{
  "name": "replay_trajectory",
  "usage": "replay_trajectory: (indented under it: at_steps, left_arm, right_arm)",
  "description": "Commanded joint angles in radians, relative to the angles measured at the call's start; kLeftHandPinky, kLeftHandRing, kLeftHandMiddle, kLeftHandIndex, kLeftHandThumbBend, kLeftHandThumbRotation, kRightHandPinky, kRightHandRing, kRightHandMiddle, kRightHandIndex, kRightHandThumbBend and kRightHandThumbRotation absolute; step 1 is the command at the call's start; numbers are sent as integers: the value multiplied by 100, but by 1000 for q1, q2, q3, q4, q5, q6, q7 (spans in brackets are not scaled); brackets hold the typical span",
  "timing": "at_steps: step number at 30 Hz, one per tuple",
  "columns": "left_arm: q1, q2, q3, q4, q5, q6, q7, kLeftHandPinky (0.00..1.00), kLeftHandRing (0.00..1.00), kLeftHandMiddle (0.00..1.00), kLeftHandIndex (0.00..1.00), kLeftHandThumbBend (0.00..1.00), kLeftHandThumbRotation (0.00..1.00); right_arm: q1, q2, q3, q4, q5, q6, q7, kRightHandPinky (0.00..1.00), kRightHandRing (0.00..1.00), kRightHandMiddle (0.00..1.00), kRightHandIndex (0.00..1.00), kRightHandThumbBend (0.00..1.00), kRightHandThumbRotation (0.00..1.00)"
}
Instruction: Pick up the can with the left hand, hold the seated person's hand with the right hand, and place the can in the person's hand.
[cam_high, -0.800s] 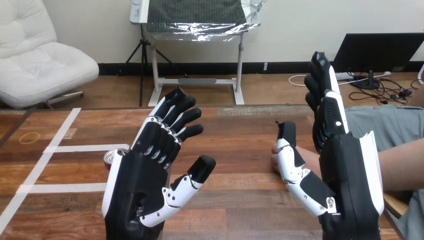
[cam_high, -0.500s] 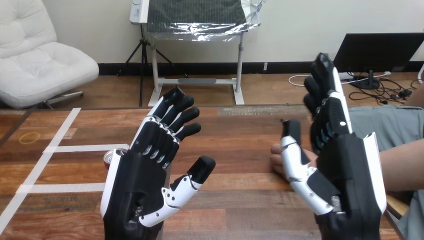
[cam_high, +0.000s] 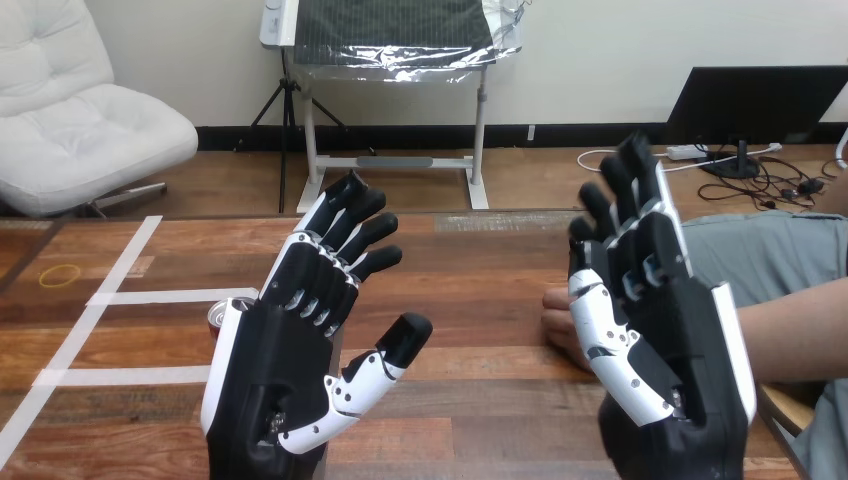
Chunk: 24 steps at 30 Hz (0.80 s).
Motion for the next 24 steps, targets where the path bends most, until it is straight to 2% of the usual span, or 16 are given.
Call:
replay_trajectory:
  at_steps: [1,14,24]
  left_arm:
    - [-44,-56,10,-8,1,-17,-3,78,84,87,88,55,15]
    - [-41,-56,7,-9,5,-10,-3,77,83,86,88,54,15]
    - [-42,-58,8,-5,2,-12,-3,78,84,86,88,53,14]
  right_arm:
    - [-12,63,9,-60,29,19,0,100,100,100,100,0,1]
    - [-14,56,3,-85,-31,73,-29,100,100,100,100,0,2]
    - [-23,44,-3,-88,-61,89,-19,100,100,100,100,0,3]
